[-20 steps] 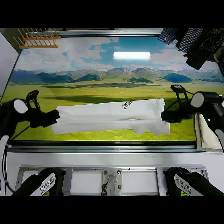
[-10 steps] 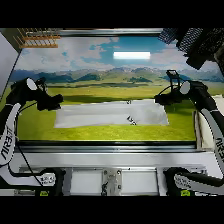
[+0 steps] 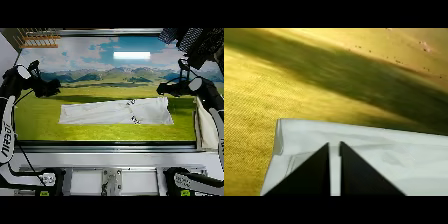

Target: Fold the clothes and pants, and hang the long-sleeved shirts on hangers.

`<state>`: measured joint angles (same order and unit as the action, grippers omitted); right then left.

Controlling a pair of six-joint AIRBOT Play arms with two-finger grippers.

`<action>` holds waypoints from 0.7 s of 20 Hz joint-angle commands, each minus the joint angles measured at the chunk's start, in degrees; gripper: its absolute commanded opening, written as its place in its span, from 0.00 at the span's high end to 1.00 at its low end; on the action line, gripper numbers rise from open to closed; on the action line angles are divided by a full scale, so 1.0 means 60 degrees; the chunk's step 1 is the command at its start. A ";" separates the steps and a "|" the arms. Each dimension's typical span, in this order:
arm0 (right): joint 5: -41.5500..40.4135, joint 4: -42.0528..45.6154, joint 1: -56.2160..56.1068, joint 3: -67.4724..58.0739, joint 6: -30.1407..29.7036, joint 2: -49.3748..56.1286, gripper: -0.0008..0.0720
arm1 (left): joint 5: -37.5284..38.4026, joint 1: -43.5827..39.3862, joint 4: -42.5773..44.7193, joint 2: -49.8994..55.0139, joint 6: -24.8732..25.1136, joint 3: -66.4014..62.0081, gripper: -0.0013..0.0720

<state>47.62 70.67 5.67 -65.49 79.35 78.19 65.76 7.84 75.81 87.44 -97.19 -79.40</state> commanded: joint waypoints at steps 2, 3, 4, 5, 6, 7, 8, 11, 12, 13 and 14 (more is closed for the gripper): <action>0.2765 -0.0739 0.2167 0.0302 -0.1974 0.0135 0.08 | -0.0554 -0.0452 -0.0157 -0.1144 0.0084 0.1479 0.98; 0.3195 -0.1082 0.2728 0.0350 -0.2273 0.0379 0.08 | -0.0656 -0.0710 -0.0160 -0.1344 0.0084 0.1905 0.98; 0.3508 -0.1472 0.3279 0.0353 -0.2426 0.0707 0.08 | -0.0776 -0.0984 -0.0164 -0.1497 0.0076 0.2284 0.98; 0.3661 -0.1927 0.3687 0.0353 -0.2535 0.1031 0.08 | -0.0900 -0.1304 -0.0168 -0.1617 0.0055 0.2637 0.98; 0.3679 -0.2404 0.4033 0.0353 -0.2663 0.1388 0.08 | -0.1096 -0.1632 -0.0175 -0.1694 0.0025 0.2936 0.98; 0.3676 -0.2798 0.4229 0.0353 -0.2790 0.1712 0.08 | -0.1293 -0.1989 -0.0175 -0.1730 -0.0091 0.3184 0.98; 0.3672 -0.3075 0.4302 0.0353 -0.2896 0.2044 0.08 | -0.1424 -0.2368 -0.0171 -0.1723 -0.0255 0.3344 0.98; 0.3679 -0.3446 0.4073 0.0353 -0.2983 0.2852 0.09 | -0.2055 -0.3359 -0.0168 -0.1723 -0.0732 0.3552 0.98; 0.3687 -0.3679 0.3894 0.0353 -0.3024 0.3060 0.09 | -0.2346 -0.3643 -0.0168 -0.1723 -0.0783 0.3548 0.98; 0.3676 -0.3916 0.3697 0.0353 -0.3034 0.3231 0.09 | -0.2594 -0.3898 -0.0171 -0.1723 -0.0936 0.3544 0.98; 0.3676 -0.4080 0.3468 0.0353 -0.3104 0.3366 0.09 | -0.2736 -0.4084 -0.0168 -0.1723 -0.1067 0.3544 0.98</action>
<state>69.30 50.06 28.42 -63.46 62.08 94.91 53.47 -12.40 74.76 77.30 -101.12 -58.89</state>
